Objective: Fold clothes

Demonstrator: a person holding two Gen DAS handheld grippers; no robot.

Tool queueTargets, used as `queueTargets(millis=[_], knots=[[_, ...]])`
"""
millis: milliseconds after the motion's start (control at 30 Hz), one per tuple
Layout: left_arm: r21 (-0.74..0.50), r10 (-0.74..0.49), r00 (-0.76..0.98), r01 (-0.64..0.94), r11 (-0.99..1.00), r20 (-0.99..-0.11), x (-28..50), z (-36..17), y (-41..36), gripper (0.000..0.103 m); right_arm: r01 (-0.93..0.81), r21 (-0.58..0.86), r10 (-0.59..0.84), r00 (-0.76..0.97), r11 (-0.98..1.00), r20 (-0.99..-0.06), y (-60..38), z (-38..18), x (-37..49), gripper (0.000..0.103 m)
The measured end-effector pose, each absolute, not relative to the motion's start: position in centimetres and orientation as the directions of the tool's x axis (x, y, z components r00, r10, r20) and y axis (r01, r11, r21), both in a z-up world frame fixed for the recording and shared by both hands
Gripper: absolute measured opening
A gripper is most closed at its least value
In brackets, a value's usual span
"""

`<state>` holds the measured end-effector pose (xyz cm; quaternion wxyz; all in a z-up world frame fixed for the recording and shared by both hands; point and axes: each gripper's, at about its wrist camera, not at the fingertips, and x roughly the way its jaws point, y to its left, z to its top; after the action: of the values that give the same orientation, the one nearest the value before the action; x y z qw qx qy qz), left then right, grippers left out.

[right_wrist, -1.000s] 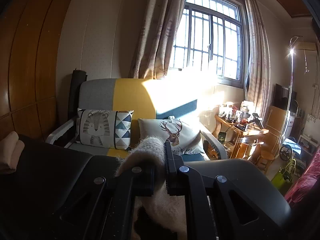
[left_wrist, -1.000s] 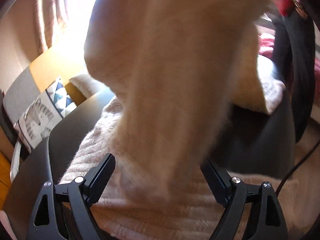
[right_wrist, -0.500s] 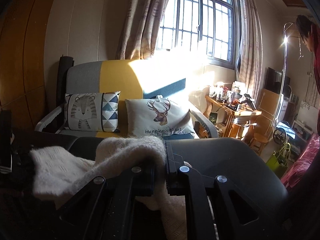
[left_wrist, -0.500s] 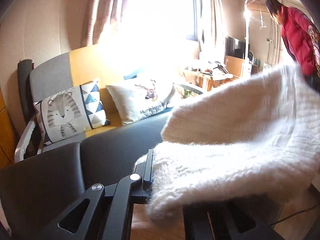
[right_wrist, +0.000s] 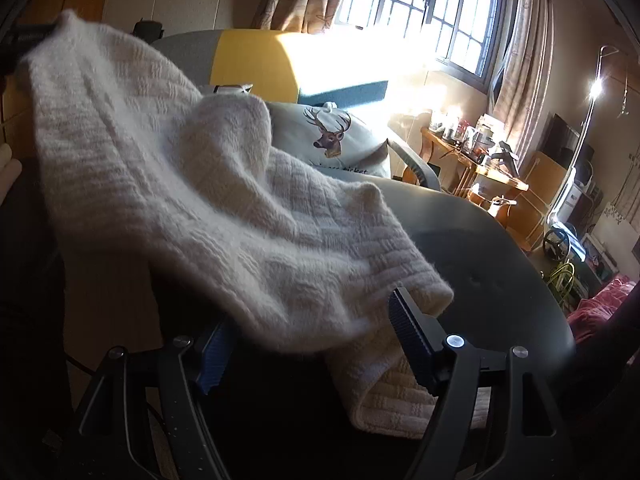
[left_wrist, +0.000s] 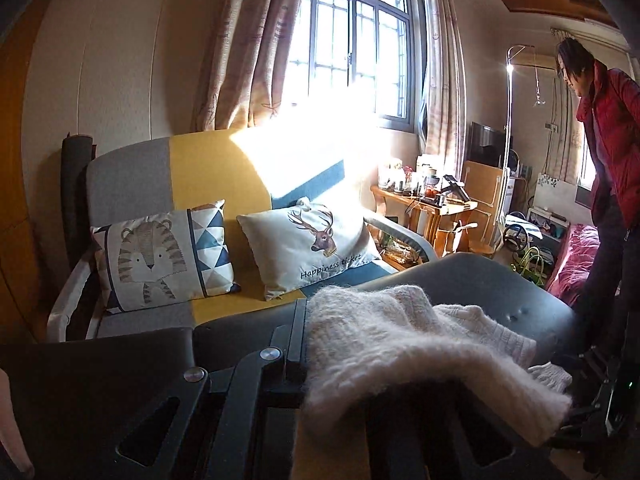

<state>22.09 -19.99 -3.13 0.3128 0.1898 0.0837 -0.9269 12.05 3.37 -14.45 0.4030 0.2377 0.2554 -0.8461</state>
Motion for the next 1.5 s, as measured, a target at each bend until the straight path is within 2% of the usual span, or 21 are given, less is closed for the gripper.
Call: queueTargets(millis=[167,267,400,667,967,1033,1067,1100,1167,1333,1500], knots=[[-0.036,-0.546,-0.752,0.599,-0.8,-0.369,22.4,-1.5,-19.2,0.005,0.776,-0.364,-0.509,-0.619,-0.516,-0.598,4.4,-17.4,15.1,0.076],[-0.039,-0.545,-0.764,0.592,-0.805,-0.345,22.8,-0.4,-18.6,0.005,0.717,-0.515,-0.504,-0.696,-0.469,-0.511,3.1,-18.3,16.7,0.076],[-0.032,-0.552,-0.773,0.59,-0.807,-0.313,23.7,1.3,-17.8,0.005,0.66,-0.627,-0.542,-0.732,-0.413,-0.413,0.1,-18.9,17.9,0.076],[-0.046,-0.573,-0.769,0.608,-0.792,-0.284,26.0,3.2,-17.8,0.005,0.596,-0.708,-0.626,-0.728,-0.379,-0.279,-3.6,-18.4,20.7,0.076],[-0.066,-0.588,-0.767,0.621,-0.781,-0.259,28.4,4.2,-17.9,0.005,0.669,-0.651,-0.673,-0.668,-0.358,-0.316,-5.3,-18.0,21.8,0.076],[-0.063,-0.589,-0.766,0.622,-0.78,-0.258,28.9,4.4,-17.9,0.005,0.722,-0.586,-0.677,-0.64,-0.368,-0.364,-5.7,-17.2,20.9,0.066],[-0.065,-0.592,-0.764,0.625,-0.778,-0.258,29.2,4.5,-17.9,0.005,0.747,-0.553,-0.676,-0.625,-0.37,-0.391,-6.0,-16.7,20.4,0.052],[-0.069,-0.595,-0.762,0.629,-0.775,-0.257,29.5,4.5,-18.0,0.005,0.765,-0.527,-0.673,-0.612,-0.371,-0.415,-6.3,-16.4,20.0,0.033],[-0.076,-0.602,-0.757,0.636,-0.768,-0.255,30.1,4.6,-18.1,0.005,0.787,-0.482,-0.671,-0.597,-0.385,-0.439,-6.5,-15.6,19.4,0.012],[-0.08,-0.626,-0.74,0.659,-0.748,-0.244,31.9,4.9,-18.4,0.006,0.813,-0.341,-0.707,-0.58,-0.472,-0.405,-4.8,-11.2,18.2,0.008],[-0.08,-0.669,-0.717,0.692,-0.718,-0.196,34.3,6.1,-18.5,0.006,0.786,-0.229,-0.74,-0.618,-0.574,-0.267,-2.0,-4.4,16.8,0.007]])
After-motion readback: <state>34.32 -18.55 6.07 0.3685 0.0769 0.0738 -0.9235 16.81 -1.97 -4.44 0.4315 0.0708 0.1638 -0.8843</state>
